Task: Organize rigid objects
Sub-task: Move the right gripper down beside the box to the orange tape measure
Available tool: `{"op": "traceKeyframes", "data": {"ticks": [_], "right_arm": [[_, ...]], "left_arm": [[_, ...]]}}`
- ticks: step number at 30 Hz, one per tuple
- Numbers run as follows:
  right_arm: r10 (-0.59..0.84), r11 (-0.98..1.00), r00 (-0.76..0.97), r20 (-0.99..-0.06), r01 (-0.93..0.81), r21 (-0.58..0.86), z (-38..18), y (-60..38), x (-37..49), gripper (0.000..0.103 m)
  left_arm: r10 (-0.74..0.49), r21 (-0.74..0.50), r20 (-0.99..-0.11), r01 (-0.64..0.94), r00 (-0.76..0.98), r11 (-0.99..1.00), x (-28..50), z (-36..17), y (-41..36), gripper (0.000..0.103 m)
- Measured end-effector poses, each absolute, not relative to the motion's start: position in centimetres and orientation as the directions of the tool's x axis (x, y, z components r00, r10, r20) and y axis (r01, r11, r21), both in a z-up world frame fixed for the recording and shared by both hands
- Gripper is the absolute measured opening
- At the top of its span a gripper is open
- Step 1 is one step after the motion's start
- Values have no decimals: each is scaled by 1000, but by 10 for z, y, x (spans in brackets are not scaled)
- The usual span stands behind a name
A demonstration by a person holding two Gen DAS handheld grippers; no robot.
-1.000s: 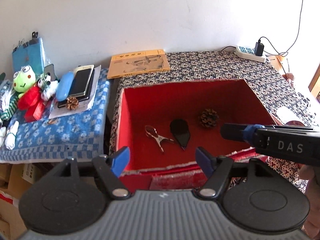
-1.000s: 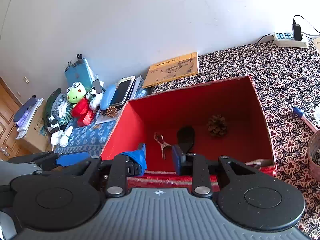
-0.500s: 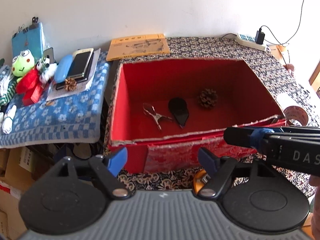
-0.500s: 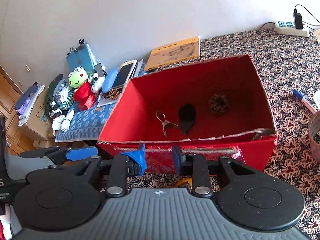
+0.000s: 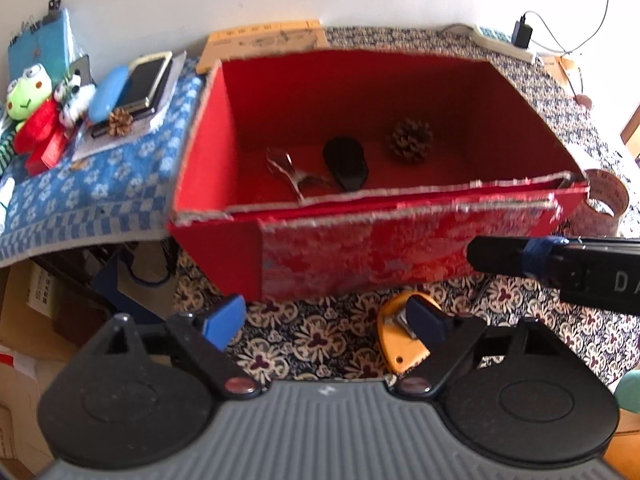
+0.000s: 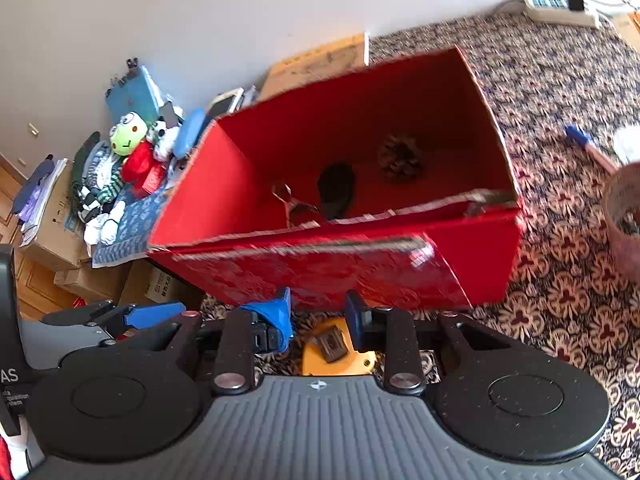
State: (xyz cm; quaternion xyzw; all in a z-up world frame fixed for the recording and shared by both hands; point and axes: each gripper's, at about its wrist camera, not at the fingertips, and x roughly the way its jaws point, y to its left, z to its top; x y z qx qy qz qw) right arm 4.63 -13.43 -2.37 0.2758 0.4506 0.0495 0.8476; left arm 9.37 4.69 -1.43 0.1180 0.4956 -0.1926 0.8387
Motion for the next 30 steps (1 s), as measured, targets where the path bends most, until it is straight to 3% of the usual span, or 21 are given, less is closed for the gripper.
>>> {"op": "traceKeyframes", "data": {"ticks": [16,30], "right_arm": [[366,799,520,-772,250,547,-57,-149,33,13],[440,758,475,-762,259,598,-84,-147,42,16]], "left_arm": [[-231,-47,-917,484,327,874,87,-56,31,92],[-325,-151,-908,514,266,845,80,-82,33,92]]}}
